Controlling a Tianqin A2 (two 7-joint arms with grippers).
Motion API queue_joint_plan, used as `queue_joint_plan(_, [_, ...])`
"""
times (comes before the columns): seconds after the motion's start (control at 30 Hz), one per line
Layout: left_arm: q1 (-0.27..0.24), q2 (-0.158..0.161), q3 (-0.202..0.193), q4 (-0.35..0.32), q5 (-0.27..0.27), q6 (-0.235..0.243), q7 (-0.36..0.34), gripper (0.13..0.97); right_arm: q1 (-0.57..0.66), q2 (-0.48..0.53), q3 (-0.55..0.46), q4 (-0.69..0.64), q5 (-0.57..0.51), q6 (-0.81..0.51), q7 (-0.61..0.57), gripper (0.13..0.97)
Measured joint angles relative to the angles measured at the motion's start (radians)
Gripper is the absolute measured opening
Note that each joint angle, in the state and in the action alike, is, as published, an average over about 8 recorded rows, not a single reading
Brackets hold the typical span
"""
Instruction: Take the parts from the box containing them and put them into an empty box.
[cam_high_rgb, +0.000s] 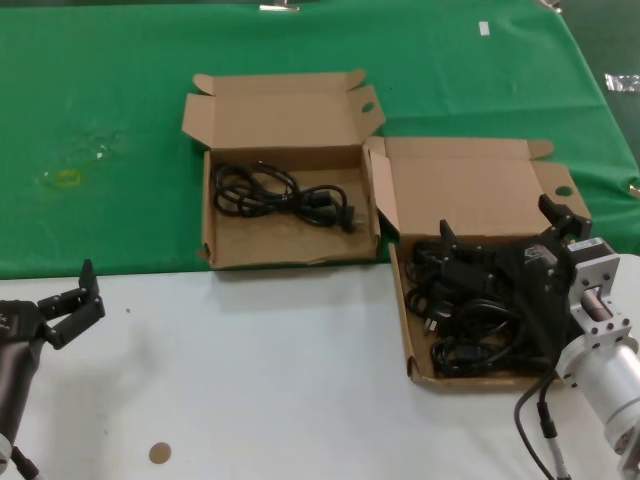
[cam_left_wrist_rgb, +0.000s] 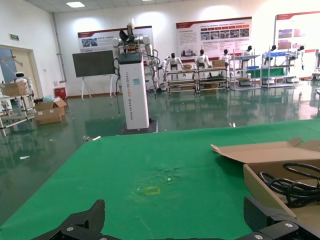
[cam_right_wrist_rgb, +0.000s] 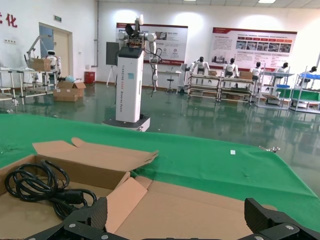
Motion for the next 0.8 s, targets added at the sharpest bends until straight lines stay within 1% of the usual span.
queue_joint_plan(0.8, [0.0,0.0,0.0,0.0,0.0,0.0,0.0,0.966,0.0,0.0,0.0,0.0,0.0,0.0,0.0,0.966])
